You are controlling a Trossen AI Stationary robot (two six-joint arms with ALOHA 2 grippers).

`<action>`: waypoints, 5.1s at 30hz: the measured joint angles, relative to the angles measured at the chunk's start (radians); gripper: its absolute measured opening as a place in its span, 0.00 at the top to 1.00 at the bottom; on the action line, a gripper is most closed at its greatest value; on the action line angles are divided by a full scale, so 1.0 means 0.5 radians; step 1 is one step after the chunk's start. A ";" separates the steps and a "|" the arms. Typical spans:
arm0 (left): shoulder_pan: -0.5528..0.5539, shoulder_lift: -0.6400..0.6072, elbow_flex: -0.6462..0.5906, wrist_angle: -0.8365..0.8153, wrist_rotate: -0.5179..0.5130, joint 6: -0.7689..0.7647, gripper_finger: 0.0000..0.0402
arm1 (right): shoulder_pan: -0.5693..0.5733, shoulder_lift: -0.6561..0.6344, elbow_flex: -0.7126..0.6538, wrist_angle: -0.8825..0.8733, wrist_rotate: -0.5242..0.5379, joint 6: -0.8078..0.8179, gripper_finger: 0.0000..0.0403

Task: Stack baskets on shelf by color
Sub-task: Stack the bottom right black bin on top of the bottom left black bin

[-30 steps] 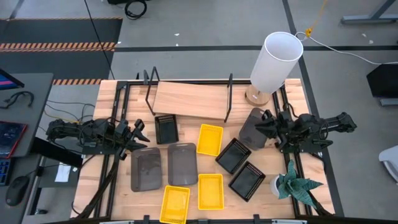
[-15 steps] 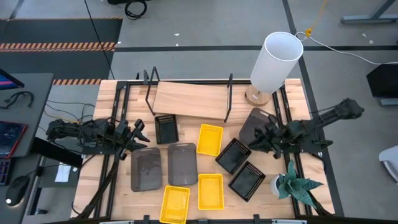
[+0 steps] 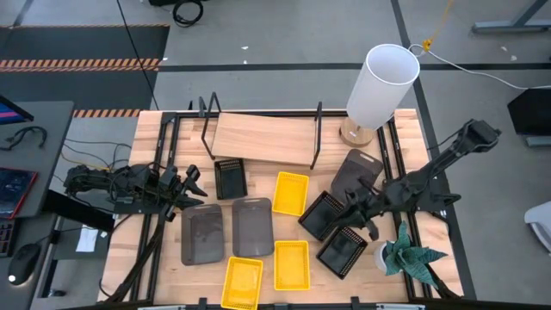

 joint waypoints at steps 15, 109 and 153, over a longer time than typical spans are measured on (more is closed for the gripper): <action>0.000 -0.001 0.000 0.000 0.000 0.000 0.71 | -0.015 0.640 0.586 -0.741 -0.106 0.180 0.80; 0.000 -0.001 0.000 0.001 0.000 0.000 0.71 | 0.203 2.409 3.279 -3.830 -0.358 1.695 0.99; 0.000 -0.001 0.000 0.001 0.000 0.000 0.71 | -0.151 2.409 2.929 -3.532 -0.104 1.339 0.99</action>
